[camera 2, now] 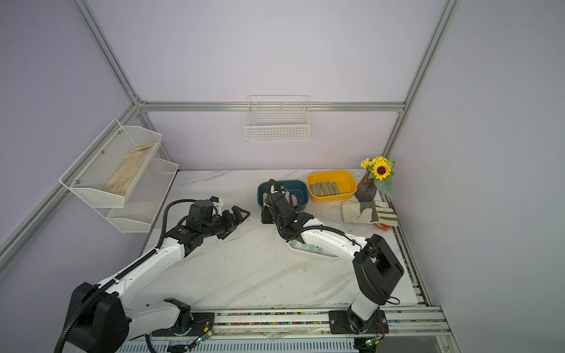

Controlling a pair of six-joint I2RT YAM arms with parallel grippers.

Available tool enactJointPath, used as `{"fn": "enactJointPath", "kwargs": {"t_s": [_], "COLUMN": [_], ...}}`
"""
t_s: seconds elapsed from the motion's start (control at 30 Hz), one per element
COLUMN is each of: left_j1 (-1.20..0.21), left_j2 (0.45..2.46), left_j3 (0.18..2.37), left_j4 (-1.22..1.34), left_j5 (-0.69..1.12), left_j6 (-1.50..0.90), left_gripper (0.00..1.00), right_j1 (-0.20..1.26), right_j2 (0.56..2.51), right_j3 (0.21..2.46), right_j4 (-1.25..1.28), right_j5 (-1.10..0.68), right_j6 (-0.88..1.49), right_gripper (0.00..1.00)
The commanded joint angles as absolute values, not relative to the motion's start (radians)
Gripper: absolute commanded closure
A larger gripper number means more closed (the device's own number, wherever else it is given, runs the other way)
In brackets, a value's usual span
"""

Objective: Place the fruit knives into the storage box by color
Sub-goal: Place the fruit knife in the storage box.

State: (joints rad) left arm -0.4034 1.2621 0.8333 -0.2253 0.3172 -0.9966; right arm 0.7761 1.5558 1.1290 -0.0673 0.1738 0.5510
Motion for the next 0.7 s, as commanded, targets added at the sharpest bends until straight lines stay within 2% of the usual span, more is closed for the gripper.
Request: {"fn": "enactJointPath", "kwargs": {"t_s": [0.0, 0.23, 0.67], "left_j1": [-0.466, -0.534, -0.540], "left_j2": [1.298, 1.375, 1.437], "left_j3": [0.989, 1.058, 1.100], "left_j4": [-0.146, -0.120, -0.108], "left_j5": [0.319, 0.333, 0.366], "left_j6": [-1.003, -1.003, -0.988], "left_gripper": [0.00, 0.00, 0.00], "right_j1": [0.711, 0.560, 0.441], "right_j2": [1.435, 1.247, 1.314], "right_j3": [1.030, 0.886, 0.887], "right_j4": [-0.137, -0.264, -0.453], "right_j5": [0.201, 0.205, 0.256], "right_j6": [0.570, 0.502, 0.472], "right_gripper": [0.82, 0.82, 0.82]}}
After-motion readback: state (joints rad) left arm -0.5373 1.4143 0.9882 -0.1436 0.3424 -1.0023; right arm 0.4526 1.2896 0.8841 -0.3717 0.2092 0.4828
